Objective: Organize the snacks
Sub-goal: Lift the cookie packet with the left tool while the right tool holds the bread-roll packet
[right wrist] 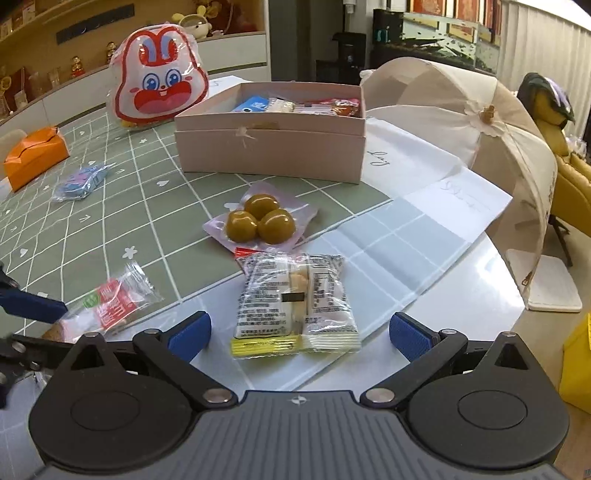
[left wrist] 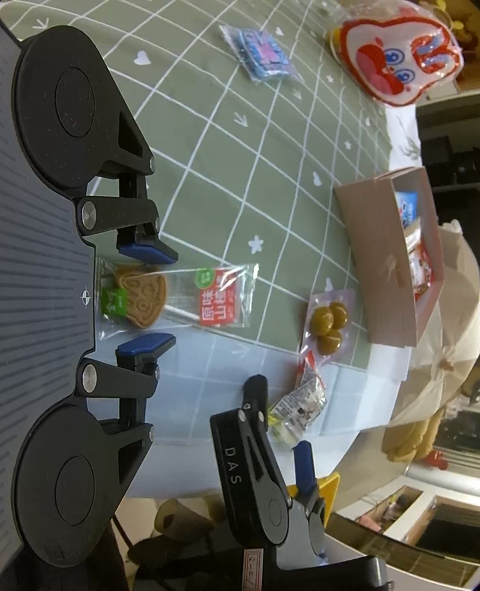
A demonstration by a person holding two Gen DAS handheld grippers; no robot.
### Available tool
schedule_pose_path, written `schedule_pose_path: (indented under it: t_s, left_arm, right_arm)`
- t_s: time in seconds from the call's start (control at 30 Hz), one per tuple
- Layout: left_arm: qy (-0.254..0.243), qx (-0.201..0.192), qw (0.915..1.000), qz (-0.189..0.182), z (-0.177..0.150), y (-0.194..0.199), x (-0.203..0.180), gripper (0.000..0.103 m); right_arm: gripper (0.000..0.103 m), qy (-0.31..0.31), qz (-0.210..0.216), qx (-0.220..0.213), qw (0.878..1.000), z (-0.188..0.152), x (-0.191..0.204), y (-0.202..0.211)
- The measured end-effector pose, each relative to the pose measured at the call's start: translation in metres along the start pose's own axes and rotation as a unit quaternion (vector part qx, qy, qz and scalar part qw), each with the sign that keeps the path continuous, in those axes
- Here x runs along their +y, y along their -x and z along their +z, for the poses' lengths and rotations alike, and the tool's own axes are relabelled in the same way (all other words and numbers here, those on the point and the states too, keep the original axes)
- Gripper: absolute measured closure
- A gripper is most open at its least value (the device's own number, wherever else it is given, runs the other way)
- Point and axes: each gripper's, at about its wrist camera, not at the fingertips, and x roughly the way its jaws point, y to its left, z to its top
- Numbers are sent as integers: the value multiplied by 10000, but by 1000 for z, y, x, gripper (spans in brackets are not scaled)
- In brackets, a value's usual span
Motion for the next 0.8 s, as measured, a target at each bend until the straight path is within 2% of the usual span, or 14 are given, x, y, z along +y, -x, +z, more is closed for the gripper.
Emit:
schedule_pose_path:
  t_s: [0.2,0.53,0.73,0.8]
  left_arm:
    - [223,-202,9994,-152,4,15,5,56]
    - [-15,103,9999,-98,-10,13,3,55]
    - [93,20,9999,-90,-9,8,6,52]
    - [96,68,9999,-97,-8,8,4,55]
  right_arm:
    - [0,24,26,-9,10000,-1,1,2]
    - [0,29,27,-27,10000,-1,1,1]
    - [1,53,69,43,10000,5,2,-3]
    - [4,52,79,39,9999,9,2,-5]
